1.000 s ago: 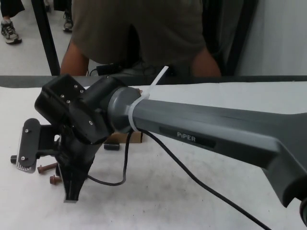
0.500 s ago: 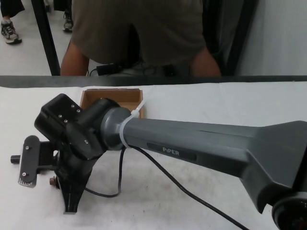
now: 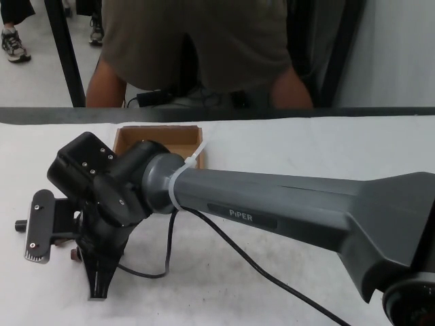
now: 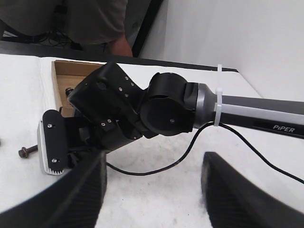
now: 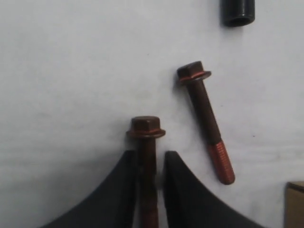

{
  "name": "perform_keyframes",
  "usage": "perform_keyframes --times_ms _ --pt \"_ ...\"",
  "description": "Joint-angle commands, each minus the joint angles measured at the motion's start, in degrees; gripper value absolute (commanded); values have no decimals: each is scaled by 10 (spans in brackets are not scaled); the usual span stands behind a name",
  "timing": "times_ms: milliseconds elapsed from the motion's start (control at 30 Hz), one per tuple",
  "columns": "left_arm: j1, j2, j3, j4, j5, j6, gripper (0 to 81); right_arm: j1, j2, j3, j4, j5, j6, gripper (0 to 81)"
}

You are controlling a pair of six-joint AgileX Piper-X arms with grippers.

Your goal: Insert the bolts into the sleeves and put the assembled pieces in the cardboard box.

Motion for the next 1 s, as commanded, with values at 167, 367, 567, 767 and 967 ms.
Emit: perform_keyframes --times_ms 167,367,567,767,967 --pt "-1 -4 -3 -2 2 5 552 1 23 -3 53 -12 -5 159" --pt "-1 -4 -3 7 2 5 552 6 22 -20 73 0 -5 111" --pt "-1 -4 -3 52 -1 5 552 17 13 -92 94 0 39 0" --pt "-1 -4 -3 43 -1 11 552 25 -33 -132 151 13 88 0" --pt "-1 3 -3 30 -1 31 552 13 -91 -132 285 15 113 2"
